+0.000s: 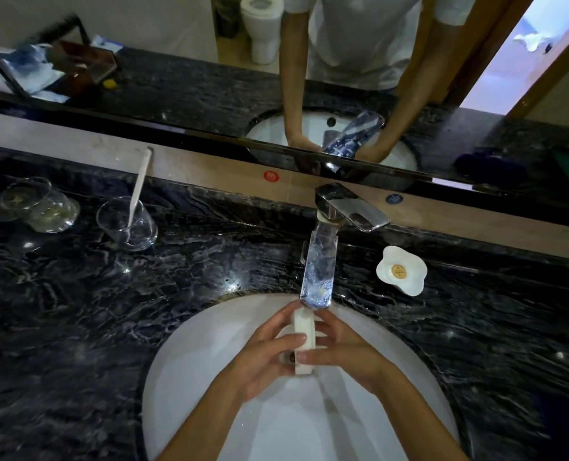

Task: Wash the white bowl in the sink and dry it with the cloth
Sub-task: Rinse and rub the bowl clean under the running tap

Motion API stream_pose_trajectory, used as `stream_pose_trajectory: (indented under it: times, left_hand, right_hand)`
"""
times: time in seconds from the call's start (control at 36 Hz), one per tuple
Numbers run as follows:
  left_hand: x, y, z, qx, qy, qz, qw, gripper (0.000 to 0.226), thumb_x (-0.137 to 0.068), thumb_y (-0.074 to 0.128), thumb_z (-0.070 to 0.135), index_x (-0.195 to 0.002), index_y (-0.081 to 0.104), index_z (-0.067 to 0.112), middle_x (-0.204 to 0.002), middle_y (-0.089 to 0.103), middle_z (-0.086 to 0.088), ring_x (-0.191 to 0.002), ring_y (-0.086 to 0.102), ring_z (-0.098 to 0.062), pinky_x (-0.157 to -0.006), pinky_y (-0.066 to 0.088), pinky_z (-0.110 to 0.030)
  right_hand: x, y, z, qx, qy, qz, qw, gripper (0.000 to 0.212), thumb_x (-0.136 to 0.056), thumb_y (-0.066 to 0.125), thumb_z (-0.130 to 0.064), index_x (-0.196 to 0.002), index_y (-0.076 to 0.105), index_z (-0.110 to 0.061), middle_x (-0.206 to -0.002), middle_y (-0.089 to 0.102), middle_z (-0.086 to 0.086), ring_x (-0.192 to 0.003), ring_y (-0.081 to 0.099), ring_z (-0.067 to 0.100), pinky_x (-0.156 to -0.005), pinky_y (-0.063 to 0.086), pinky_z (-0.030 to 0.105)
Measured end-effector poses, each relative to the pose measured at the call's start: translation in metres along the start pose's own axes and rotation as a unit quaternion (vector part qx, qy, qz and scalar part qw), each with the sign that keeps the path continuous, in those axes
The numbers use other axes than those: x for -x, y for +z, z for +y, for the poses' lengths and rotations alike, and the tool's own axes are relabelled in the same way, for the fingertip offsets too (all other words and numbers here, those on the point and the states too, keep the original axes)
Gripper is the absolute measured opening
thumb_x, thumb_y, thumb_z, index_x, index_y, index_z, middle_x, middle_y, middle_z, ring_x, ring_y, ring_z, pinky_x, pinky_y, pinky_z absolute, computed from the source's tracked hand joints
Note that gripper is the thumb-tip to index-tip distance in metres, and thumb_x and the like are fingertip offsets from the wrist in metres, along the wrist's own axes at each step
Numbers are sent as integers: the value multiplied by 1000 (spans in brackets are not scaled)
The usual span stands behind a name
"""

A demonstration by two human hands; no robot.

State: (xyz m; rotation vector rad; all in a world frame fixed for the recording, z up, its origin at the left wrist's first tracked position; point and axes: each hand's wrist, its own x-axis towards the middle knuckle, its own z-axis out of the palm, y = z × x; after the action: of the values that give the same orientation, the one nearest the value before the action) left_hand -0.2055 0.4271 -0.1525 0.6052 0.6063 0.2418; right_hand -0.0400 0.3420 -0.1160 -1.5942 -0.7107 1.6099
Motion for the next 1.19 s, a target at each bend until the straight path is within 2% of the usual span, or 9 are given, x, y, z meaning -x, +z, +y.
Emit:
stream_pose_trajectory:
  times: [0.19,0.36,0.53,0.64,0.75,0.83,0.92,1.08,1.19]
  left_hand:
    - [-2,-1,0,35,-11,14,999,59,-79,84,18,-133,62,31,-136,65,-12,-122,62,-43,-93,48,-73]
    - [-7,6,6,45,6,57,997,51,-83,81,24,-130,63,25,-134,64,-21,-124,59,-47,-98,42,-75]
    - [-2,6,15,-2,-7,54,999,53,-77,86,29,-126,65,36,-125,71,-13,-112,67,-38,-97,51,-65]
    - [-1,9,13,-28,13,66,997,54,-76,86,25,-126,67,33,-132,65,-19,-114,67,-41,-83,59,-54]
    - [2,9,5,-31,23,54,998,54,-84,80,21,-134,60,25,-139,55,-23,-120,60,-50,-87,54,-64]
    - [6,11,3,-45,39,50,997,56,-84,80,22,-135,58,23,-136,59,-19,-111,68,-42,-87,56,-57]
    - [9,11,2,-65,63,40,995,55,-83,80,19,-134,59,25,-128,66,-9,-107,69,-33,-89,54,-51]
    - [9,0,1,-13,54,36,998,64,-85,77,5,-142,56,25,-137,64,-8,-126,61,-34,-93,56,-53]
    - [6,0,3,-2,32,61,998,56,-88,72,6,-140,56,20,-137,62,-22,-120,64,-40,-82,60,-49]
  right_hand:
    - [-1,6,4,81,-19,31,996,85,-49,99,-26,-107,53,-68,-119,66,-13,-113,61,9,-74,59,19]
    - [0,16,10,104,-75,38,991,108,-55,97,-19,-127,35,-68,-132,55,-23,-120,58,2,-90,59,27]
    - [3,20,15,46,-84,18,995,109,-64,92,-2,-138,32,-55,-143,49,-16,-120,53,-17,-86,52,10]
    - [4,14,13,-13,-60,8,998,95,-73,88,-3,-144,35,-39,-139,54,-14,-120,61,-3,-88,58,27]
    - [1,10,10,-19,-36,-5,999,88,-73,89,-11,-135,45,-53,-133,63,-15,-120,64,7,-85,60,32]
    - [1,11,11,-13,-10,-25,1000,81,-71,91,-14,-121,52,-64,-126,66,-19,-114,70,17,-89,61,46]
    - [0,12,15,-29,-14,-30,999,88,-70,92,-9,-135,50,-51,-136,61,-10,-113,71,28,-90,59,55]
    - [-2,17,17,14,-43,39,998,104,-55,100,-22,-137,44,-50,-130,63,-13,-120,63,13,-89,62,40]
    - [-3,16,18,103,-76,79,989,107,-52,99,-37,-140,40,-43,-140,39,-19,-133,45,6,-105,53,36]
